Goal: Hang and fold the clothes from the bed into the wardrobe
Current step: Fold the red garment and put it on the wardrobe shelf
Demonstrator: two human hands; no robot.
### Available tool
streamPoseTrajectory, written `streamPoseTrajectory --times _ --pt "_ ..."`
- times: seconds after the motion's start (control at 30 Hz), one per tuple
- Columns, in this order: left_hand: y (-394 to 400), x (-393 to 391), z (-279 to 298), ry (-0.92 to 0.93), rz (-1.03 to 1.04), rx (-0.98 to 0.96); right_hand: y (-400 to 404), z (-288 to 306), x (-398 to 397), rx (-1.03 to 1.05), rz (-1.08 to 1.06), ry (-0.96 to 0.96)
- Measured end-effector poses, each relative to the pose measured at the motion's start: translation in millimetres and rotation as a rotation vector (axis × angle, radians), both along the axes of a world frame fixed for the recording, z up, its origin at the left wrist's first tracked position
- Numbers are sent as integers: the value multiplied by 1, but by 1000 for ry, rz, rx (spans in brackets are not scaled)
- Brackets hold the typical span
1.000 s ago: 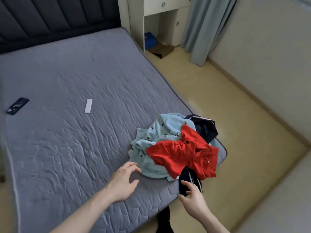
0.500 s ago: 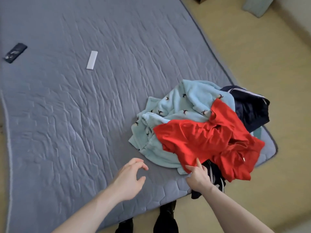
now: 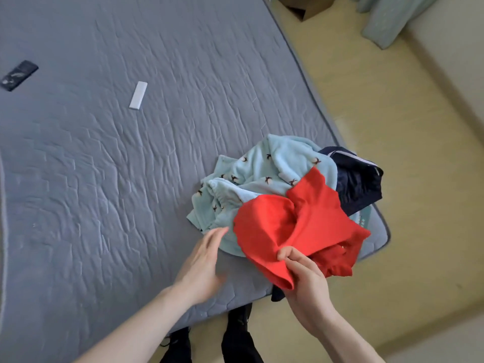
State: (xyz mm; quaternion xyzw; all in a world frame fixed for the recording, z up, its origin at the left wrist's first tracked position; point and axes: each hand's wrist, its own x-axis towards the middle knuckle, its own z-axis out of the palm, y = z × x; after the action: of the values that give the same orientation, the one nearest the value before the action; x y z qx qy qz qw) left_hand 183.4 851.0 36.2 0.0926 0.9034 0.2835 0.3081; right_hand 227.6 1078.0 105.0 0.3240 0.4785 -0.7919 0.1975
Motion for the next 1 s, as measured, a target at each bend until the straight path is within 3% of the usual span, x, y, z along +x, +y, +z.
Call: streamPoseTrajectory --times 0.13,0.23,0.37,0.43,0.5,0.57,0.67,0.73,0.83,0.9,1.0 --pt "22 -4 1 81 -53 45 -8 49 -1 -183 40 -25" --pt "38 -10 -5 174 -34 144 -13 62 0 -168 154 -22" --pt "33 -14 -5 24 175 293 -12 65 -3 -140 174 35" --pt "10 -15 -2 -62 407 366 -7 64 -8 -11 224 73" --pt "-23 -14 1 -41 555 380 -7 65 -13 317 434 126" --pt "-63 -13 7 27 602 353 -16 61 -17 678 693 147" --pt "-131 -8 24 70 528 364 -51 53 -25 978 881 248" --pt "-183 -2 37 56 372 306 -76 46 -33 1067 859 278" --pt "-263 6 53 131 141 22 -123 52 -48 1029 706 319" --pt "-313 9 59 186 149 -48 -162 56 -59 997 666 404" --pt "-380 5 67 261 343 -63 -223 60 -75 1017 667 491"
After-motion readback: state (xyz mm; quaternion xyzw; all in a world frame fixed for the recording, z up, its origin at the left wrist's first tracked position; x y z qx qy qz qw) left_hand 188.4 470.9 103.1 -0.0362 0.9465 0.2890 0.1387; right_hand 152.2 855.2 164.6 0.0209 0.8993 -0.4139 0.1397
